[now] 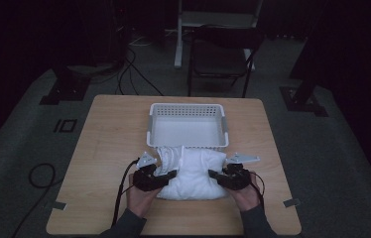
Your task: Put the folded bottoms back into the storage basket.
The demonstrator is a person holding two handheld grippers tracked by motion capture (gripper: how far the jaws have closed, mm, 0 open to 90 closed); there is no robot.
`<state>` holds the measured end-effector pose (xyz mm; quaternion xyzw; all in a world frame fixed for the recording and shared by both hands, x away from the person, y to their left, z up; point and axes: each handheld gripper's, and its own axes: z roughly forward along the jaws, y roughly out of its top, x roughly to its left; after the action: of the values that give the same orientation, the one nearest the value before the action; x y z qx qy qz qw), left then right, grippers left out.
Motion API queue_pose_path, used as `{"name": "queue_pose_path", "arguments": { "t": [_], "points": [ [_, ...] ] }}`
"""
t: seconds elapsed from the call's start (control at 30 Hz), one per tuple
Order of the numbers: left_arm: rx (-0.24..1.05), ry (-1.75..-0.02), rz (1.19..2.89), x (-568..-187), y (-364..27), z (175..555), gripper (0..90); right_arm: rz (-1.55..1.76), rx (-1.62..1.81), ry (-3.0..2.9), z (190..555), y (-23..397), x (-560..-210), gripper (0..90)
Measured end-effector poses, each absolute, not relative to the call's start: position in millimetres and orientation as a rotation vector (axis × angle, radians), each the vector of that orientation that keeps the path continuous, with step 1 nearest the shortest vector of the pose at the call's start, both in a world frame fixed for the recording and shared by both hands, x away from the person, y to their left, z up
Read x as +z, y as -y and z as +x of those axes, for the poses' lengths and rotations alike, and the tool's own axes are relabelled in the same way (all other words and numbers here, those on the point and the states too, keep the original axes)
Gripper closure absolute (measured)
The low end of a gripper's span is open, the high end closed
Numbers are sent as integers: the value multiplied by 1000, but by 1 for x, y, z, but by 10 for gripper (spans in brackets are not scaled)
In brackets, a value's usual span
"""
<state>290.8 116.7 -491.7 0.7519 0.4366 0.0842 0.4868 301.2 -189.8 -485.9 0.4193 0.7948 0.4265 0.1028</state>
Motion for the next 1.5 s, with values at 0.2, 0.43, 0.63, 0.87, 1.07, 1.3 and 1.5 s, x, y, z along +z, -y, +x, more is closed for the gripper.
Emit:
{"name": "queue_pose_path", "arguments": {
  "t": [0.2,0.43,0.63,0.87,1.07,1.3,1.5],
  "points": [
    [205,-1054,1809,-483,-117,288,524,1233,1266,-2327,297,190,-475,699],
    [195,-1042,1788,-476,-121,286,525,1215,1281,-2309,293,189,-467,699],
    [203,-1026,1776,-467,-121,282,525,1192,1296,-2286,289,190,-458,699],
    [215,-1012,1770,-459,-124,281,525,1170,1318,-2271,286,189,-451,699],
    [219,-996,1765,-452,-127,281,525,1151,1330,-2259,285,188,-444,700],
    [220,-981,1755,-444,-128,284,525,1134,1341,-2242,286,189,-436,699],
    [209,-978,1746,-439,-130,288,526,1123,1369,-2239,290,190,-430,699]
  ]
}}
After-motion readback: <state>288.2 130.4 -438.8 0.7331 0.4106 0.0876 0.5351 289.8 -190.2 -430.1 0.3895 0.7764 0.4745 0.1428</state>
